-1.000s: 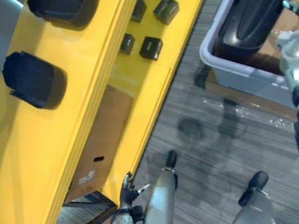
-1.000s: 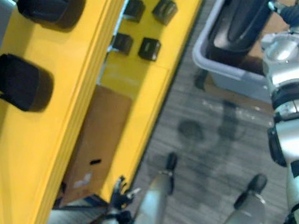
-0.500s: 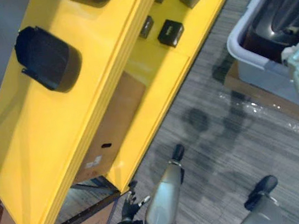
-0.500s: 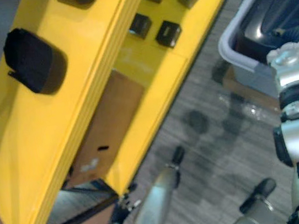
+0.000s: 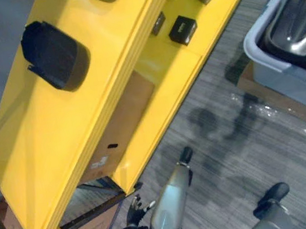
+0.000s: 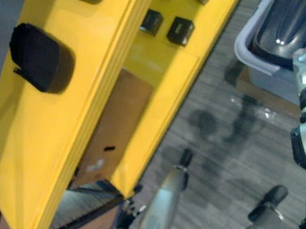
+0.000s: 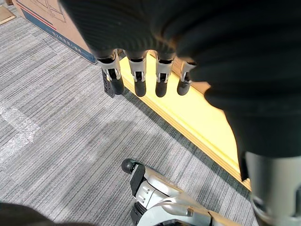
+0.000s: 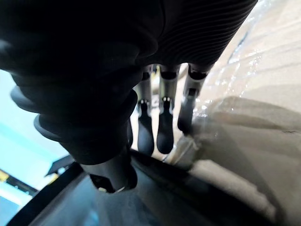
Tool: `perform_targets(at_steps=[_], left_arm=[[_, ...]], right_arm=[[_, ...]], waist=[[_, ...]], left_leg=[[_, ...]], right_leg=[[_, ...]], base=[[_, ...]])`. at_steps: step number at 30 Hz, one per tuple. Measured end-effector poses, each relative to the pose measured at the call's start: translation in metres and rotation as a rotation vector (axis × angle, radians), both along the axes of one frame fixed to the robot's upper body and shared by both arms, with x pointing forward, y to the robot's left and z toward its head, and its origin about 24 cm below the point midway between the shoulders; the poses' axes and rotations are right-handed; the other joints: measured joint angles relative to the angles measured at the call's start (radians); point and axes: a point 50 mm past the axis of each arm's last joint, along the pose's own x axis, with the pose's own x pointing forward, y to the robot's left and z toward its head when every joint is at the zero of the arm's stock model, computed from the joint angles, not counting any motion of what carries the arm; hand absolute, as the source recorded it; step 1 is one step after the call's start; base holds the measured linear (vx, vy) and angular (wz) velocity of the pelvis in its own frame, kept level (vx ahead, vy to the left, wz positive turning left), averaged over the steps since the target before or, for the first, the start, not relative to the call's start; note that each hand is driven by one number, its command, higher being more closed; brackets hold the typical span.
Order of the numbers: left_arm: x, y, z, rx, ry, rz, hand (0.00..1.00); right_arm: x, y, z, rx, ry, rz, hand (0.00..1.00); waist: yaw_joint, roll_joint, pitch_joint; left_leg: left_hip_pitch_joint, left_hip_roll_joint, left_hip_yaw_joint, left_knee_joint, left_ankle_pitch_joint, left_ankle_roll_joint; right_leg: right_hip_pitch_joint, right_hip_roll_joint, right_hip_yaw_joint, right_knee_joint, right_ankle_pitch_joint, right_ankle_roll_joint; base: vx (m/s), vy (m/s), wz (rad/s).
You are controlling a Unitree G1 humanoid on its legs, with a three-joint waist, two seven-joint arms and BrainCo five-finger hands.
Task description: Walk over and take plastic housings, then place them on the shelf
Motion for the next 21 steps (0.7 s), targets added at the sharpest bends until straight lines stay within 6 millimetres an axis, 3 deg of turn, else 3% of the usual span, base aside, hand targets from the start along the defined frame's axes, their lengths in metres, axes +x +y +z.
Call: perform_targets(at_steps=[6,16,21], left_arm=[[-0.001,-0.002,-0.001,-0.005,0.012,-0.003,0.0],[0.005,-0.003,0.007,-0.007,-0.07,-0.019,0.0],[0.029,-0.012,0.04,-0.035,-0.278,-0.072,0.0]], right_arm=[[0.001,0.002,-0.012,0.033,0.082,-0.024,1.0],[-0.005,-0.007,-0.015,-0.099,0.27,-0.079,1.0],[-0.011,-0.015,0.001,-0.174,0.274,-0.118,1.0]], waist=[[0.007,0.004,-0.003],[0.0,0.004,-0.003],[-0.023,0.003,-0.002]], left_leg=[[0.0,0.004,0.003,0.013,-0.006,0.002],[0.01,0.006,0.005,0.019,-0.007,0.003],[0.011,0.017,0.009,0.025,-0.008,0.004]], right_leg=[[0.0,0.001,0.005,0.002,0.0,0.0],[0.019,0.003,0.002,-0.009,0.008,0.003],[0.036,0.019,0.0,-0.043,0.032,-0.002]], base=[[-0.01,0.005,-0.02],[0.0,0.0,0.0],[-0.01,0.004,-0.04]])
